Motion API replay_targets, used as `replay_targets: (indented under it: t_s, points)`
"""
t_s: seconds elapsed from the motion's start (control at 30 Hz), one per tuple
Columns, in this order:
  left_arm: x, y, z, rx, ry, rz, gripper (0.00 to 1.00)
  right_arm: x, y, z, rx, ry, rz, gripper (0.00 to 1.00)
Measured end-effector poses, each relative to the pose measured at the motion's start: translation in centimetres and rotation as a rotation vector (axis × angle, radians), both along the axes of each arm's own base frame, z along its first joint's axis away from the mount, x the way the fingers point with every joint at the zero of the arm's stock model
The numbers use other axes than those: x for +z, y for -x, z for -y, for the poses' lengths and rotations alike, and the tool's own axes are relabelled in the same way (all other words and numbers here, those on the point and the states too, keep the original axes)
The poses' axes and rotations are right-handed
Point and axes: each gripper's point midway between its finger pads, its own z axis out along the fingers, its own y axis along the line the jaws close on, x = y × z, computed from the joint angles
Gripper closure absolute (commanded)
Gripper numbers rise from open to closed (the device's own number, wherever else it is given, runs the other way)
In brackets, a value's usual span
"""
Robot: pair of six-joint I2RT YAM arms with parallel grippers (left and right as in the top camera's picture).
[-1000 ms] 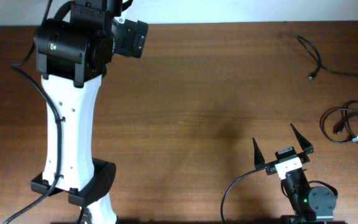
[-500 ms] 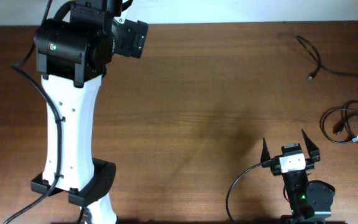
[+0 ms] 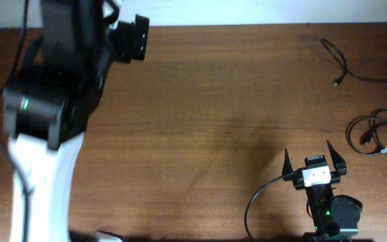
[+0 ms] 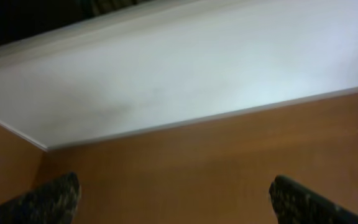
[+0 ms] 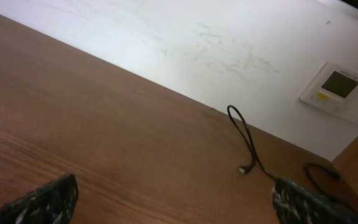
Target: Untangle cables
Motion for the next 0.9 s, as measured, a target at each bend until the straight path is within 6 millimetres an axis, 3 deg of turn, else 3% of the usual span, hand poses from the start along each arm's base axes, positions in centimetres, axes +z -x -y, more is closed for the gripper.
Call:
replay_targets:
  t_s: [0.07,0.13,0.17,0.23,0.3,0.37,0.43,0.47,0.53,0.63,0.73,0.77,0.8,0.9]
  points:
    - [-0.6,3.5,-1.0,-0.003,0.014,0.040,0.01,0.0,0.0,0.0,0.000,0.000,0.000,0.01]
    - [-2.5,4.7,-1.3,-0.006,0.034,0.102,0.01,0.0,0.0,0.1,-0.003,0.000,0.000,0.01]
    - [-6.0,5.7,-1.6,-0.009,0.024,0.065,0.01,0.0,0.0,0.1,-0.004,0.000,0.001,0.01]
    - [-9.5,6.6,-1.8,-0.011,0.039,0.108,0.01,0.0,0.0,0.1,-0.005,0.000,0.001,0.01]
    - [-14.8,9.4,-2.5,-0.023,0.061,0.166,0.01,0.0,0.0,0.1,-0.005,0.000,0.002,0.01]
    - [-16.1,10.8,-2.7,-0.041,0.126,0.372,0.01,0.0,0.0,0.2,-0.009,0.000,0.001,0.01]
    - [-19.2,12.3,-3.3,-0.041,0.147,0.449,0.01,0.0,0.0,0.2,-0.011,0.001,0.001,0.01]
    - [-21.6,12.9,-3.8,-0.036,0.149,0.466,0.01,0.0,0.0,0.2,-0.012,0.001,0.001,0.01]
    - [-22.7,13.6,-3.7,-0.062,0.162,0.514,0.01,0.0,0.0,0.3,-0.013,0.001,0.000,0.01]
    - [-28.0,14.0,-4.0,-0.097,0.158,0.491,0.01,0.0,0.0,0.3,-0.014,0.001,0.000,0.01]
    - [-28.3,14.1,-3.9,-0.125,0.160,0.481,0.01,0.0,0.0,0.3,-0.014,0.001,0.000,0.01]
    - [-30.7,14.2,-3.8,-0.126,0.159,0.375,0.01,0.0,0.0,0.3,-0.014,0.000,0.000,0.01]
    - [-31.9,14.3,-3.7,-0.125,0.158,0.335,0.01,0.0,0.0,0.3,-0.014,0.001,0.001,0.01]
    - [-31.7,14.3,-3.8,-0.124,0.158,0.340,0.01,0.0,0.0,0.3,-0.014,0.001,0.001,0.01]
